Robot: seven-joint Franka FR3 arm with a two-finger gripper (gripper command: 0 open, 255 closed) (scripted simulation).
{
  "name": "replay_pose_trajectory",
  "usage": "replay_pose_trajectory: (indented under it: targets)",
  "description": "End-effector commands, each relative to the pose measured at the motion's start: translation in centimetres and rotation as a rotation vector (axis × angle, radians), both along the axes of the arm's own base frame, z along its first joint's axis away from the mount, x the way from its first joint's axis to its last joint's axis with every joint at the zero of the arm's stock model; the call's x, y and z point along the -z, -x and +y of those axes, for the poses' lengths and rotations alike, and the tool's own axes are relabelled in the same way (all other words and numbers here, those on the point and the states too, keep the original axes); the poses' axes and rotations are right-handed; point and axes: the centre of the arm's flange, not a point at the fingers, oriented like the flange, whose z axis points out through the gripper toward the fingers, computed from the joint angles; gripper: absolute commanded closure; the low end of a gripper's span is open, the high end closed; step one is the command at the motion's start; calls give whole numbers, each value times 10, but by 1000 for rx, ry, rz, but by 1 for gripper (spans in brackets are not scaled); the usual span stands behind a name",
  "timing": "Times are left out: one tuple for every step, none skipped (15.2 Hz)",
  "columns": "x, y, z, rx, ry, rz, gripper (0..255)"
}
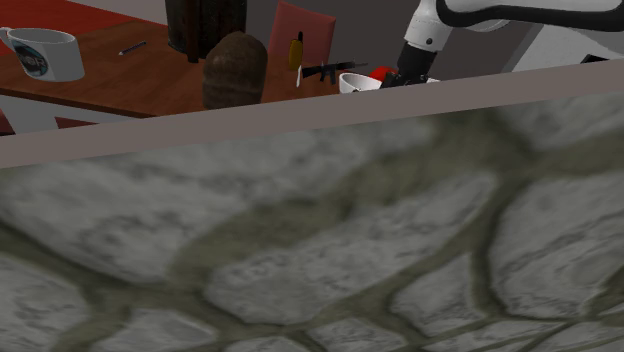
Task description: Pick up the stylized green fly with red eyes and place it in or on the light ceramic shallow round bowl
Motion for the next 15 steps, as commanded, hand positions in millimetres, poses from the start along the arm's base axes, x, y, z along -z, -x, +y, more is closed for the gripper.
replay_pose_trajectory:
  targets:
    - [-2,-21,0,15,14,-42,0]
    - [-4,-31,0,23,22,-61,0]
    - [-5,-41,0,31,29,-81,0]
    - [-7,-51,0,38,37,-100,0]
    - [-9,-61,0,46,44,-119,0]
    - [-11,-71,0,53,51,-139,0]
    - [-13,-81,-1,61,59,-158,0]
    - [-16,-91,-1,69,66,-178,0]
    - [-19,-101,-2,76,73,-197,0]
    - [-20,-106,-2,80,77,-207,0]
    - [-15,-107,-2,80,77,-207,0]
    - [-10,-108,-3,80,77,-207,0]
    - [-5,-109,-4,80,77,-207,0]
    - [0,-110,-4,80,77,-207,0]
    - [5,-111,-5,80,77,-207,0]
